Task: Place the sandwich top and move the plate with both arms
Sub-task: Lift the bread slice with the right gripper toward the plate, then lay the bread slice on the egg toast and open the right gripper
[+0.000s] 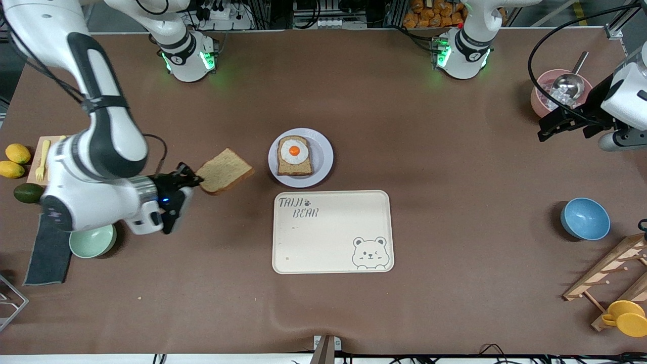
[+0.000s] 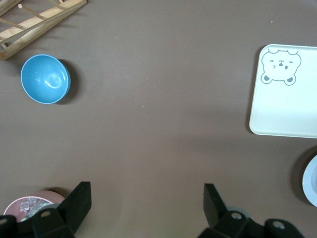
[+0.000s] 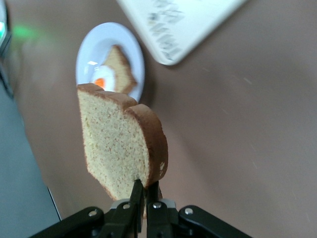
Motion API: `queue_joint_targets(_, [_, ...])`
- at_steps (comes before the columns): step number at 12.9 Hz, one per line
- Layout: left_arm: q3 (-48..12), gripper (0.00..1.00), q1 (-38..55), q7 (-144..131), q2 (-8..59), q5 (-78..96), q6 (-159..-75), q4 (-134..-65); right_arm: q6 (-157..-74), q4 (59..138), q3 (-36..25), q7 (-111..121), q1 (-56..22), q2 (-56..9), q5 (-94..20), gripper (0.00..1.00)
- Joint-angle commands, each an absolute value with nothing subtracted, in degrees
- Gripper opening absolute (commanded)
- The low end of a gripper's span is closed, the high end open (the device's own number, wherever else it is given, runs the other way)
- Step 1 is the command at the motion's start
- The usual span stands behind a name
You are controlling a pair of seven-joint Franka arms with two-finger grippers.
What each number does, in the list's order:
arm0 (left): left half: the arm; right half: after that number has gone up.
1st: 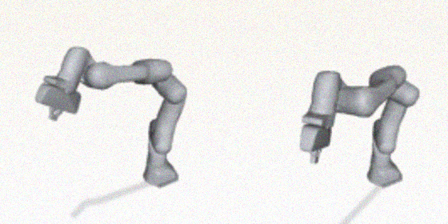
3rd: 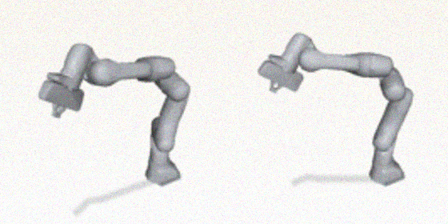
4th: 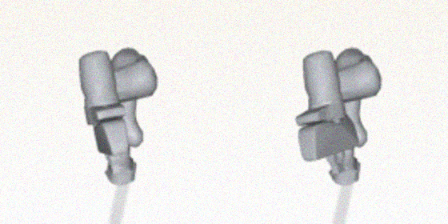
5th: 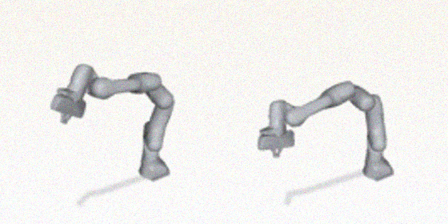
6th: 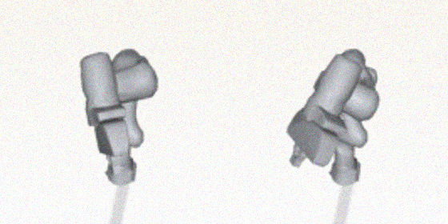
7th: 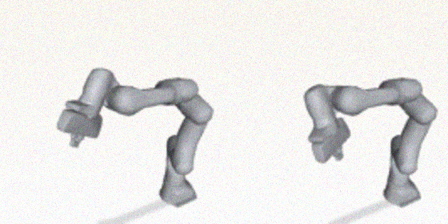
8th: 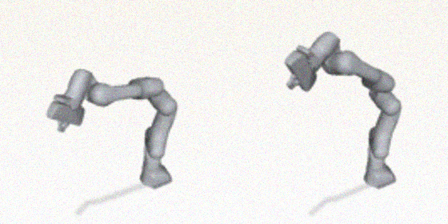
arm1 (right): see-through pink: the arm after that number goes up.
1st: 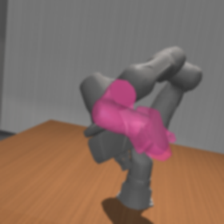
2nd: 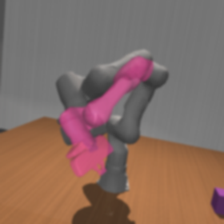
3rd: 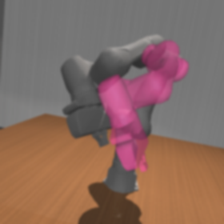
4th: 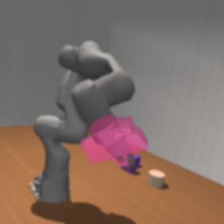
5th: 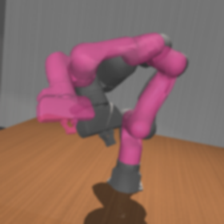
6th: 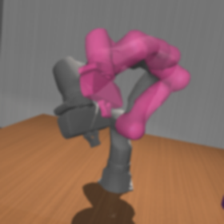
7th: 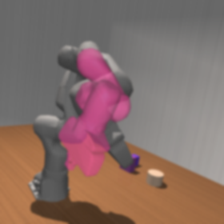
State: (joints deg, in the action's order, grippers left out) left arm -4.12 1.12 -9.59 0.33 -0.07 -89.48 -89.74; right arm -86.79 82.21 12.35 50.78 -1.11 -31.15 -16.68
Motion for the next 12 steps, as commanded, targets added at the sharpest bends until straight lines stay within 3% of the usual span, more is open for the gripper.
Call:
queue_joint_targets(1, [-4.4, 1.00, 0.7, -9.8, 0.0, -0.4, -88.8, -89.3, -83.8, 78.6, 11.8, 59.0, -6.0, -32.0, -15.4, 0.00])
queue_joint_targets(5, [-4.5, 1.00, -0.5, -9.7, -0.2, -0.3, -88.6, -89.2, -84.4, 78.0, 11.7, 64.3, -14.0, -33.2, -9.4, 0.00])
queue_joint_targets(12, [-4.6, 1.00, -0.7, -9.7, -0.1, 0.1, -88.6, -89.0, -93.0, 77.3, 11.3, 60.5, -25.7, -39.4, -1.3, 0.00])
